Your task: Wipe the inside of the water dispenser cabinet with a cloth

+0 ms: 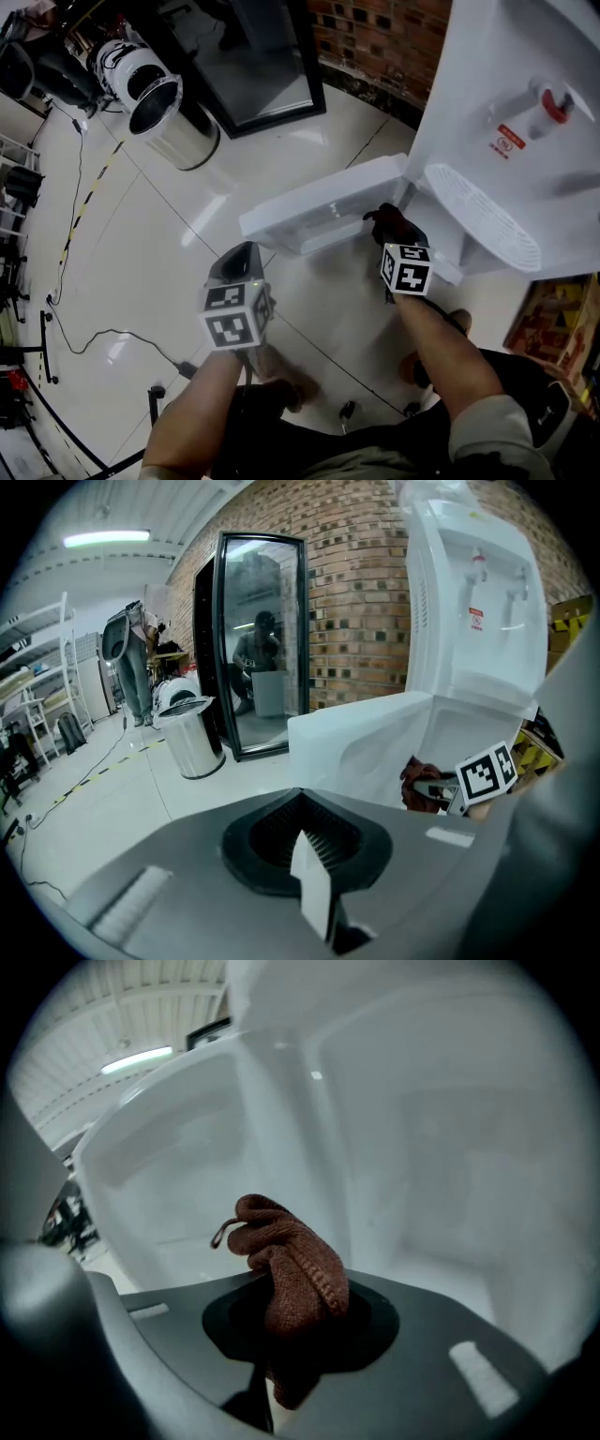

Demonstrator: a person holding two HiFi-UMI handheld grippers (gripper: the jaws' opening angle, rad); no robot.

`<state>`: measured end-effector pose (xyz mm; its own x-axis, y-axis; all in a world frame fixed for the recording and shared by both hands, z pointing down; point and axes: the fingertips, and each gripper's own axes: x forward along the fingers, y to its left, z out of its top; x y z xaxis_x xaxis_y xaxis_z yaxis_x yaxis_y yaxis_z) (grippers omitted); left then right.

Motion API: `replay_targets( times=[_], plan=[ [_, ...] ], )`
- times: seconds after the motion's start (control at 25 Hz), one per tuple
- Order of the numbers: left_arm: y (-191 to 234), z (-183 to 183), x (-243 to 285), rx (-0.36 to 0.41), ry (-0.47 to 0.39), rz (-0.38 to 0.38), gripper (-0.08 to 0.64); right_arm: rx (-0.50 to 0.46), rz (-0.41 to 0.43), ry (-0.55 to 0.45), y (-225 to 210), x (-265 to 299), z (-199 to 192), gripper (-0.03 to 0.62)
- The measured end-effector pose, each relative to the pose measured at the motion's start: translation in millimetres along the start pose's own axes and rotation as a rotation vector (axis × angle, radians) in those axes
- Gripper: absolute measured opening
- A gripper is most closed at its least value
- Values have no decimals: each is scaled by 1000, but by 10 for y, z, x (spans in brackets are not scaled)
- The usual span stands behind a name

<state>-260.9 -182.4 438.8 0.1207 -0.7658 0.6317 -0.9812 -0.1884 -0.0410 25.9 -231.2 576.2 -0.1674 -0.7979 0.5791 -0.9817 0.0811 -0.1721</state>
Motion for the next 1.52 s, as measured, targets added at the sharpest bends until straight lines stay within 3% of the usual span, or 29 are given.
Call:
replay_targets(
  times=[0.12, 0.36, 0.52, 0.68, 0.88, 1.12, 1.52],
  plan=[
    [-22, 11, -3, -1, -8, 1, 0, -191, 152, 22, 612, 7, -156, 100],
    [-44, 8, -28, 27, -5, -25, 0, -447, 555, 77, 2067, -199, -582, 100],
    [-41, 53, -44, 47, -7, -26, 0, -533, 687, 145, 2532, -277, -862, 100],
    [-31, 48, -40, 34, -3, -25, 0, -538, 687, 203, 2595, -148, -1042, 101],
    [3, 3, -3, 15, -4, -31, 0, -438, 615, 231, 2481, 140, -996, 101],
    [34, 26, 20, 7, 2, -34, 0, -396, 536, 229, 2313, 307, -915, 101],
    [44, 58, 39, 5, -6, -35, 0, -78, 317, 240, 1627, 664, -698, 101]
  ],
)
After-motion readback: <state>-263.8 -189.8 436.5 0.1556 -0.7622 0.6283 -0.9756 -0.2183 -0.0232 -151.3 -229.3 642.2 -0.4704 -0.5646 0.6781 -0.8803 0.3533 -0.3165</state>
